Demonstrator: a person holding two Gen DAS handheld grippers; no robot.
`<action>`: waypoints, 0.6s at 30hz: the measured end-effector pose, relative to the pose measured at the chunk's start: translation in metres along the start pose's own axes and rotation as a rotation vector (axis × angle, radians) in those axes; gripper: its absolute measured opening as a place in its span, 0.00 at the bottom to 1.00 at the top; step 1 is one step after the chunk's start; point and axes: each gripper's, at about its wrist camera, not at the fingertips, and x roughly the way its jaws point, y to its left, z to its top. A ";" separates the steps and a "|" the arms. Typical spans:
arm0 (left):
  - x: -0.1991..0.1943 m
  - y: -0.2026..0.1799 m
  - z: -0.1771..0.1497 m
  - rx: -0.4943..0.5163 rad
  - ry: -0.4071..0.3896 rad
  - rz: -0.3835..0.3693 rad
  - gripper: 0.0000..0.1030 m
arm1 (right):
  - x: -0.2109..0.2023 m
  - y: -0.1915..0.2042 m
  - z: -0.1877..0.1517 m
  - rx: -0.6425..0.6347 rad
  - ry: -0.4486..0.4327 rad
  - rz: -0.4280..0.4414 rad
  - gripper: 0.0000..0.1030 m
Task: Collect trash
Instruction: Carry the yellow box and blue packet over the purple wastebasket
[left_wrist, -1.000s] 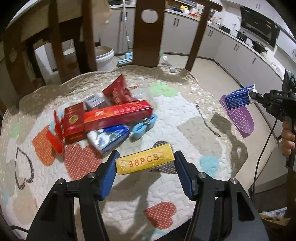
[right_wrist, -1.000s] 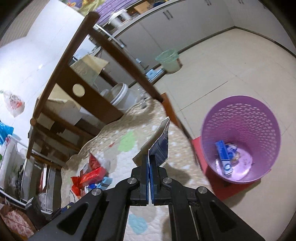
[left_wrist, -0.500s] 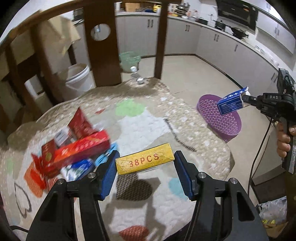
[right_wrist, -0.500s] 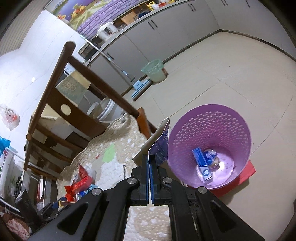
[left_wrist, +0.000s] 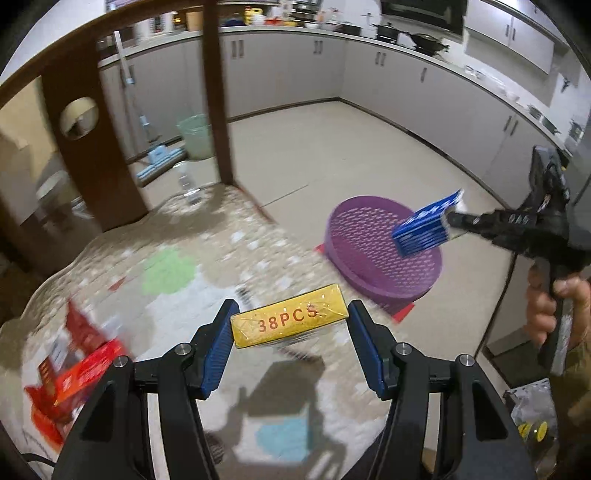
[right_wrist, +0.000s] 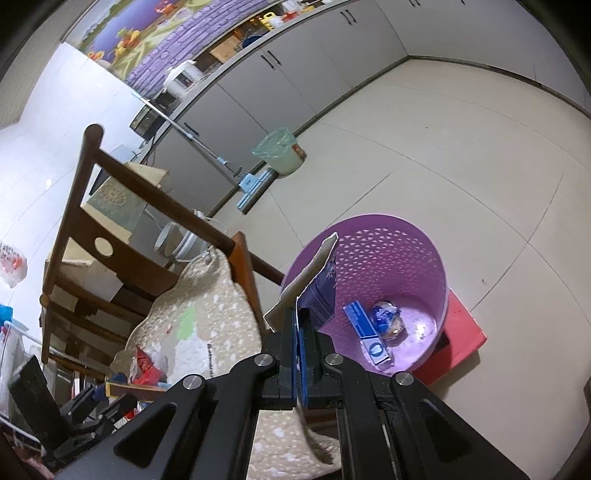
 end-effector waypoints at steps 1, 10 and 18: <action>0.005 -0.005 0.007 0.010 0.001 -0.013 0.58 | 0.001 -0.003 0.001 0.004 0.001 -0.002 0.01; 0.069 -0.070 0.063 0.096 0.043 -0.110 0.58 | 0.027 -0.033 0.007 -0.002 0.017 -0.105 0.01; 0.143 -0.103 0.079 0.098 0.164 -0.155 0.58 | 0.056 -0.054 0.008 -0.009 0.055 -0.172 0.01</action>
